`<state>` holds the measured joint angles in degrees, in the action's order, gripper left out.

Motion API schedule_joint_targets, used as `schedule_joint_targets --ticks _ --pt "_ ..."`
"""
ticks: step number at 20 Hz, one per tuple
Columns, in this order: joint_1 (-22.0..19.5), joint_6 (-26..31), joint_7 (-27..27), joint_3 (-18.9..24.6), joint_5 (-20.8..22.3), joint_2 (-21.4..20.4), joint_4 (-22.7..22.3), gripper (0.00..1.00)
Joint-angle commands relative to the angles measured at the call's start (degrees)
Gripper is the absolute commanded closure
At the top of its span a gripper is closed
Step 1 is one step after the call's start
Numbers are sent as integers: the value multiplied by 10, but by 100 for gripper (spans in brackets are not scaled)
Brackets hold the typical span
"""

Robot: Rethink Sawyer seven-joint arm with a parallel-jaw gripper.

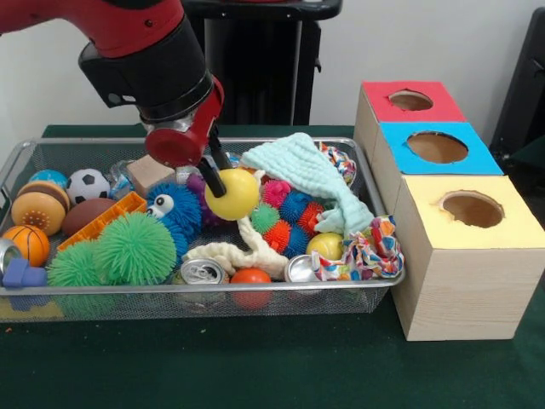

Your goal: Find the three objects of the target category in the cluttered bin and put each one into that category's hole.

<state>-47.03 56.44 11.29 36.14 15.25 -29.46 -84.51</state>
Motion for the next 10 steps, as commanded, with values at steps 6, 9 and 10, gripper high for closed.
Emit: schedule_joint_targets --ticks 6,9,10 --pt "0 269 -263 51 101 68 166 100" --pt "-12 299 -293 52 125 85 201 100" --pt "-35 274 -314 43 144 102 183 100"
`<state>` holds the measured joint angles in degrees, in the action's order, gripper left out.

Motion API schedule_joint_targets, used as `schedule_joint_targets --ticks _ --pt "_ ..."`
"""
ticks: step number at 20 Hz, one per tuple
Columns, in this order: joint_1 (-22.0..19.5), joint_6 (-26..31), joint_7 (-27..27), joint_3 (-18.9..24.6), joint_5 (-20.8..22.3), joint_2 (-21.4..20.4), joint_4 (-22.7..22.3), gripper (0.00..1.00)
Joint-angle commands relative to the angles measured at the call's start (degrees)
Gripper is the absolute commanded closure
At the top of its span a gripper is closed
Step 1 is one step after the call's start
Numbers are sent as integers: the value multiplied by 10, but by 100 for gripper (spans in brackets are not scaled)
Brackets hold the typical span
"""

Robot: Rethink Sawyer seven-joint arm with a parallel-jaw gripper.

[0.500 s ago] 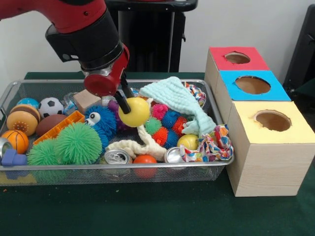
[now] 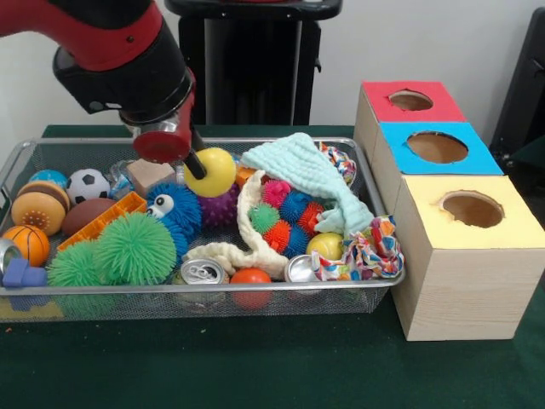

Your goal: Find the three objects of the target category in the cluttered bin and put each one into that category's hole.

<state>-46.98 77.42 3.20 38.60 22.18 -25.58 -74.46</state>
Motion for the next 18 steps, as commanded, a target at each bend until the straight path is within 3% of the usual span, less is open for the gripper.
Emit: schedule_joint_targets --ticks 1,2,8,11,12,14,18 --pt "-36 70 -249 17 90 70 95 100" --pt "-44 60 -260 15 100 72 82 100" --pt "-53 80 -288 21 116 77 107 100" --pt "-59 91 -309 20 128 100 144 100" --pt "-61 101 -331 18 140 126 185 100" --pt "-66 108 -346 18 148 138 212 100" --pt "-76 92 -341 14 149 145 219 100"
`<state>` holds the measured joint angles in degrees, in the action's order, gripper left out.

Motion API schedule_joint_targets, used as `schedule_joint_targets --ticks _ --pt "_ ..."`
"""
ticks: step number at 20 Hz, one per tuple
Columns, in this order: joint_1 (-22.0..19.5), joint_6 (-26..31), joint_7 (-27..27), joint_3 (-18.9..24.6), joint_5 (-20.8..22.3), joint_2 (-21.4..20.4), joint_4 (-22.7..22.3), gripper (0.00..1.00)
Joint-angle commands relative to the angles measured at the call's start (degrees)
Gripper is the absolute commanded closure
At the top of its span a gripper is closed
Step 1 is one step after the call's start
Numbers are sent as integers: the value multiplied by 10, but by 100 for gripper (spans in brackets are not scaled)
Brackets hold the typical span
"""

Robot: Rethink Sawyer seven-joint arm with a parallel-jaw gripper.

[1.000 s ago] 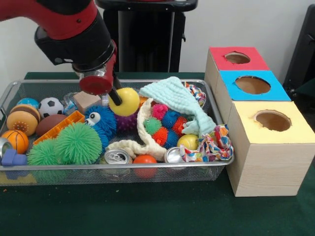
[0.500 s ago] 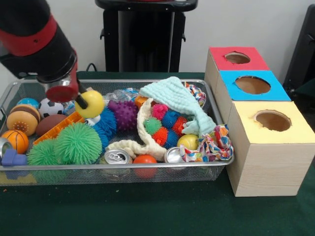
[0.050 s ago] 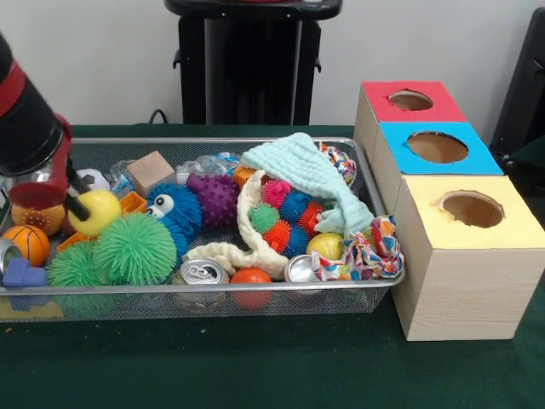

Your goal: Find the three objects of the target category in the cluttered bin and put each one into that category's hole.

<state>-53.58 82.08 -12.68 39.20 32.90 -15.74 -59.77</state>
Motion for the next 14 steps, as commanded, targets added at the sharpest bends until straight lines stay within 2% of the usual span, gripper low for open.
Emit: schedule_joint_targets --ticks 1,6,7,10,13,14 --pt "-13 37 -176 7 39 42 63 100" --pt "-20 -1 -121 10 9 -22 -40 100" --pt "-21 0 -124 9 11 -20 -34 100" --pt "-25 26 -162 7 28 15 40 100" --pt "-22 33 -178 6 43 30 80 100" --pt "-22 33 -177 5 44 26 80 100"
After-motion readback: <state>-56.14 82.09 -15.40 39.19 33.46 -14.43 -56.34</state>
